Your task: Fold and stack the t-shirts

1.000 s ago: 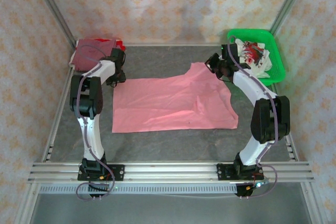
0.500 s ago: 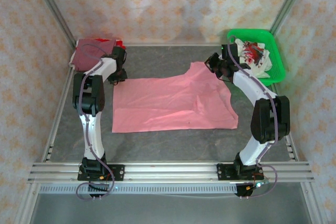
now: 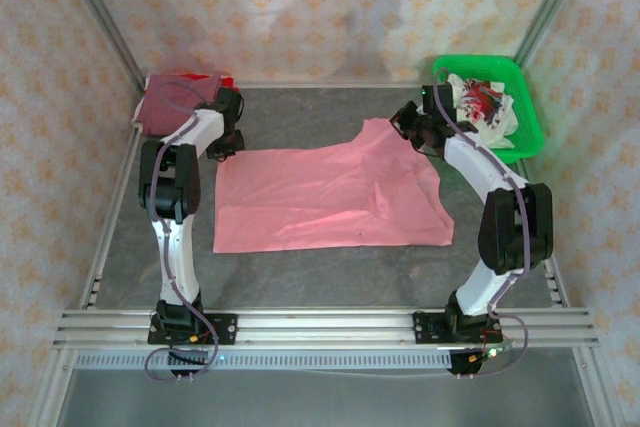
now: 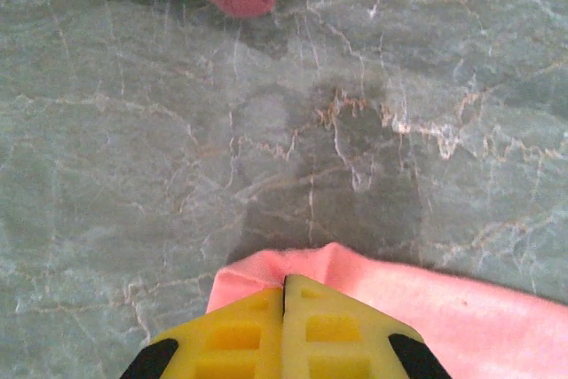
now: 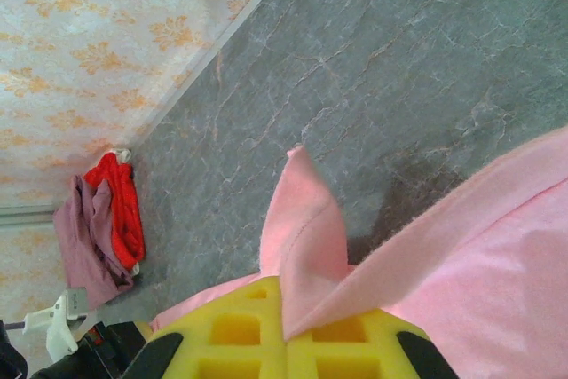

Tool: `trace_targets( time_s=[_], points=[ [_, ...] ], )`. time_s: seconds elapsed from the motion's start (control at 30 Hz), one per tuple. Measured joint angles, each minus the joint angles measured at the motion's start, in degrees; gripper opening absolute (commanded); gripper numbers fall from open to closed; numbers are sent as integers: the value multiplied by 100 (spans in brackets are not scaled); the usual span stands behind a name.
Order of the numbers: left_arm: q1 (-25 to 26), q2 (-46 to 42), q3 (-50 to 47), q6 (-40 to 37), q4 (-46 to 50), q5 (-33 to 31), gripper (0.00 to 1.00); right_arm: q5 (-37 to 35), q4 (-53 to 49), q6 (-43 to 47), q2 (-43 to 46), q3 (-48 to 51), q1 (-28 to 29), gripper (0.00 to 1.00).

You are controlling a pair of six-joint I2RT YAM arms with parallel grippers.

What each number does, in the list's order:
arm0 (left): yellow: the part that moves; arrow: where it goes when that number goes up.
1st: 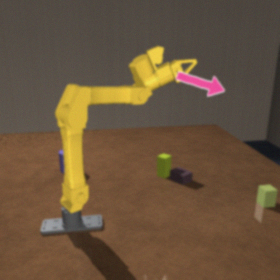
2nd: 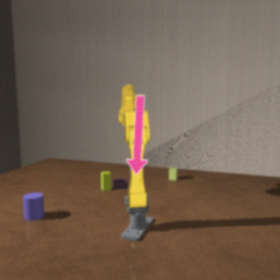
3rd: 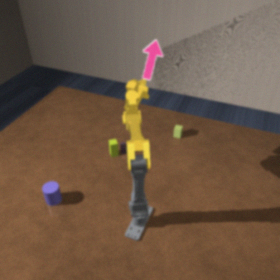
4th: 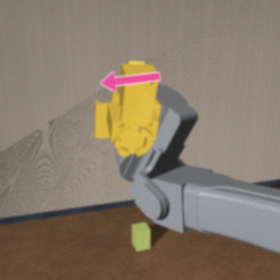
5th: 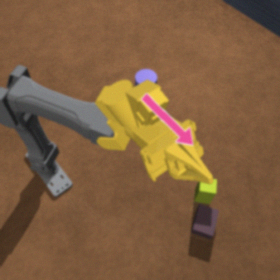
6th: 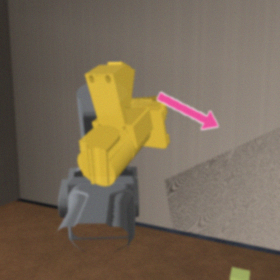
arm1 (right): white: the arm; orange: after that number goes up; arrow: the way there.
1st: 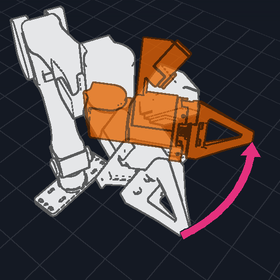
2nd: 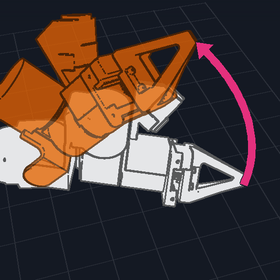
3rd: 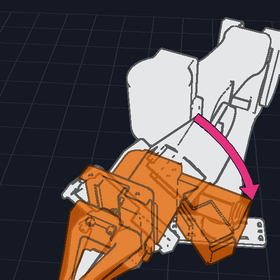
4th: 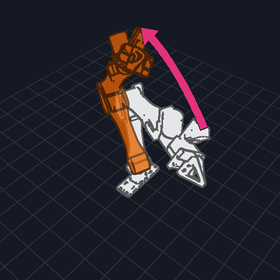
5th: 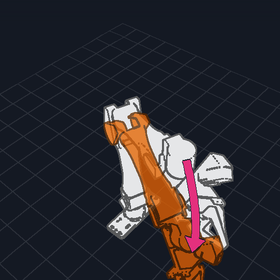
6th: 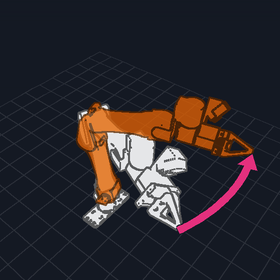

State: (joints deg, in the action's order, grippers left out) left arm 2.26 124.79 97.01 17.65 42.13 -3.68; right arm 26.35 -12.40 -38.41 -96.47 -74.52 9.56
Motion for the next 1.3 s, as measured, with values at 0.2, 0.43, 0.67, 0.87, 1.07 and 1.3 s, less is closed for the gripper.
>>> trace_targets(
  time_s=[0.2, 0.43, 0.67, 0.87, 1.07, 1.3],
  points=[
    [0, -533, -540, 7, -131, -52, 0, -24, -17, -2, 210, 101, -2, 0],
    [0, -855, -905, 4, -367, -179, 0, -44, -22, 2, 334, 269, -4, 0],
    [0, -1408, -1720, 2, -815, -321, 0, -170, -61, 48, 876, 726, -96, 0],
    [0, -1853, -2247, -17, -1062, -476, 0, -304, -85, 125, 1261, 1091, -151, 0],
    [0, -1880, -2461, -17, -1154, -496, 0, -448, -192, 247, 1600, 1381, -151, 0],
    [39, -2201, -2736, -20, -1158, -590, 0, -627, -267, 413, 1967, 1534, -153, 0]
  ],
)
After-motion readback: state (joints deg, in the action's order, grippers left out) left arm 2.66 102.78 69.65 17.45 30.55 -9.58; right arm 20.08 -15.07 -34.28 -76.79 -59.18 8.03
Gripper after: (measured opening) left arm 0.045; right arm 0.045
